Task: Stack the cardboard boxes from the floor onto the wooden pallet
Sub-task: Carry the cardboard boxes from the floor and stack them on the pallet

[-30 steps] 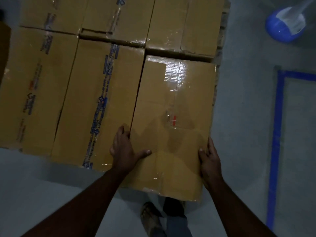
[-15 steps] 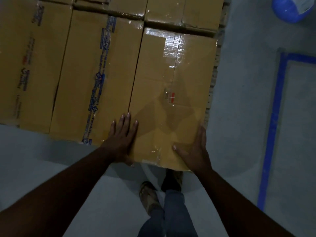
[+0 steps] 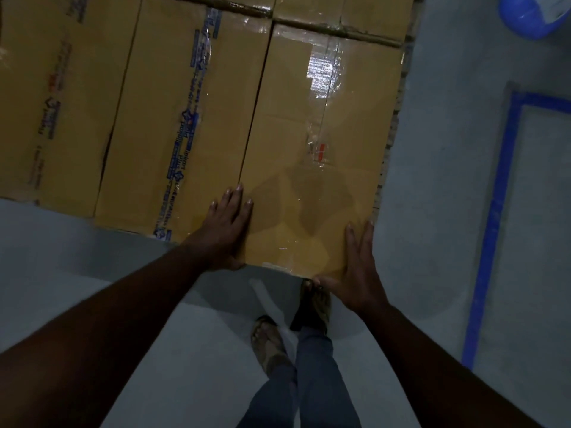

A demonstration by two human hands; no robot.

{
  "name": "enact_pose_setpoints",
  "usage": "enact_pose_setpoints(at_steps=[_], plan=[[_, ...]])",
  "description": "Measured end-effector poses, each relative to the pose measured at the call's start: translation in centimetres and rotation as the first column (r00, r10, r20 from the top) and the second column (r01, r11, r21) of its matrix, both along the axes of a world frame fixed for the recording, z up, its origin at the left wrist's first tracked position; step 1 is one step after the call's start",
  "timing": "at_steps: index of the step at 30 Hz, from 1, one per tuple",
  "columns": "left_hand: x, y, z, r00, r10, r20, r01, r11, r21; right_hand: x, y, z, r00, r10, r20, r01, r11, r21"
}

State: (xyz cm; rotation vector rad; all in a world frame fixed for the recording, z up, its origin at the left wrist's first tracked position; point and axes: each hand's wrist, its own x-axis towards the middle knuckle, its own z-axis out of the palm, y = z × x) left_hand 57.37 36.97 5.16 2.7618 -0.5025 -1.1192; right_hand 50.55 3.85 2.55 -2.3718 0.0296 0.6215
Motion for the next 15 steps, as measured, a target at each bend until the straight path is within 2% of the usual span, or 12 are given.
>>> enact_pose_setpoints(at_steps=[3,6,8,10,11,13,15], plan=[[-0.1,0.1,-0.4,1.0,0.007,0.02,-0.007,0.999,-0.032,-0.1,-0.1,-0.3,1.0,0.015,-0.008,-0.015,1.0,-0.019],[-0.2,0.2,-0.4,0.999,0.028,0.041,-0.026,0.999,-0.035,0.4,0.4,0.3,0.993,0.013,-0.117,-0.021,0.998,-0.064],[-0.4,0.0,-0.1,0.996,0.089,0.028,-0.088,0.995,-0.05,1.4,0.8,1.5,0.975,0.014,-0.221,-0.054,0.983,-0.177],[-1.3,-0.5,1.3,0.983,0.185,-0.021,-0.186,0.978,-0.094,1.9,1.4,4.0,0.976,0.024,-0.215,-0.07,0.976,-0.206],[-2.0,-0.7,2.6,0.967,0.25,-0.053,-0.254,0.959,-0.127,1.8,1.9,5.9,0.986,0.008,-0.165,-0.032,0.99,-0.14],[-4.0,-1.3,6.9,0.895,0.428,-0.126,-0.445,0.873,-0.199,1.4,3.3,10.9,0.99,-0.094,-0.103,0.104,0.99,0.096],[-6.1,-1.6,12.5,0.763,0.616,-0.196,-0.645,0.71,-0.281,1.1,5.3,16.9,0.963,-0.21,-0.168,0.252,0.922,0.293]])
